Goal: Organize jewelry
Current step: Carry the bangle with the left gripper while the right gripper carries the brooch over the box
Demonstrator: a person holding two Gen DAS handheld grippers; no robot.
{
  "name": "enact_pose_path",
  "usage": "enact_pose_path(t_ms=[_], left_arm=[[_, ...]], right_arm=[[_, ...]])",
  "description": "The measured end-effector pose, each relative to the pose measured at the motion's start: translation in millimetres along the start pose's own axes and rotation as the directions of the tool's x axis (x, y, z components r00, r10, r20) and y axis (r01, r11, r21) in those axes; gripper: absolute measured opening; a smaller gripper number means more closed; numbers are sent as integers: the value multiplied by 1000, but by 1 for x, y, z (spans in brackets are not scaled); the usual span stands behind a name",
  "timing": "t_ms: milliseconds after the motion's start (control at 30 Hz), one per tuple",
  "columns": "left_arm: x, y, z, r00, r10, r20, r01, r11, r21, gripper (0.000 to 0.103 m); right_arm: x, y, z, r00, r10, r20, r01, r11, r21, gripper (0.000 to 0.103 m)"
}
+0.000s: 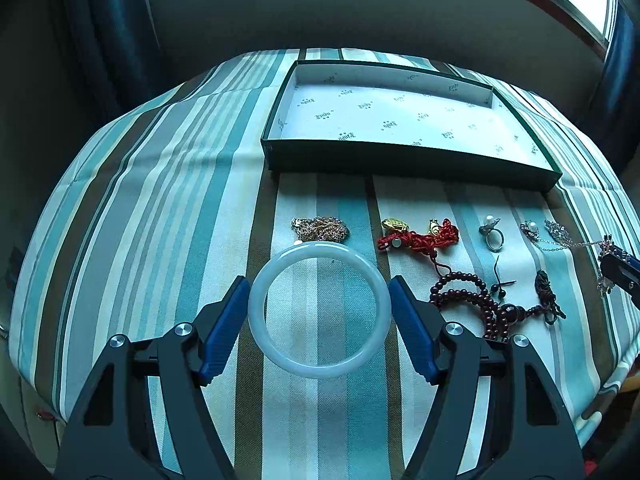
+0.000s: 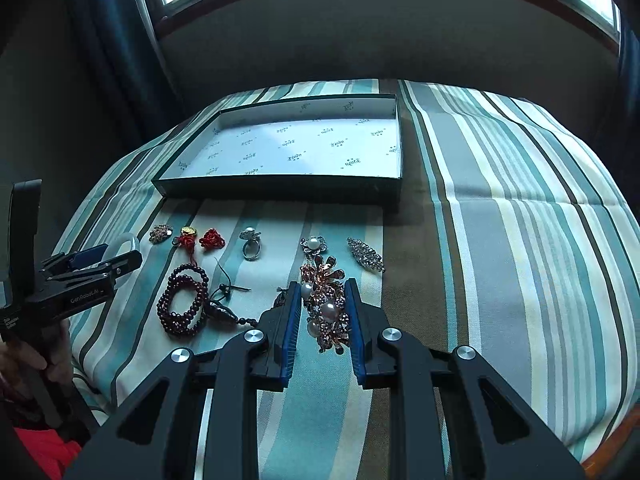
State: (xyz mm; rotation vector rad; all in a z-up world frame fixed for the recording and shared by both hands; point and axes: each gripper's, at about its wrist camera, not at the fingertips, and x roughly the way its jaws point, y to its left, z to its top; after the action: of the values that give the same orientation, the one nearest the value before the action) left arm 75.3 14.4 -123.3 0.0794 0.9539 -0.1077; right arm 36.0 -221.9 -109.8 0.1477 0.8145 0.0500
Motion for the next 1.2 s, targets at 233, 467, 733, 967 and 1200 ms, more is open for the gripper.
enact_pose_path(t_ms=[233,467,733,967,1200], left_arm=[[-4,-2,2,1000,-2,11,1,1000,4,71],[-11,-4,5,1000,-7,28,6,1000,6,71],[-20,-8,17,998,-18,60,18,1000,12,71],[-29,-18,45,992,-34,122,30,999,31,71],[-24,-24,86,983,-47,178,40,998,41,71]], right_arm=[[-10,1,6,999,4,37,-4,1000,1,23],[-20,3,10,998,6,70,-6,1000,4,23],[-31,3,25,992,19,127,-19,1000,3,23],[-38,4,51,980,31,196,-30,1000,-9,23],[-27,-2,89,966,32,256,-30,999,-9,23]])
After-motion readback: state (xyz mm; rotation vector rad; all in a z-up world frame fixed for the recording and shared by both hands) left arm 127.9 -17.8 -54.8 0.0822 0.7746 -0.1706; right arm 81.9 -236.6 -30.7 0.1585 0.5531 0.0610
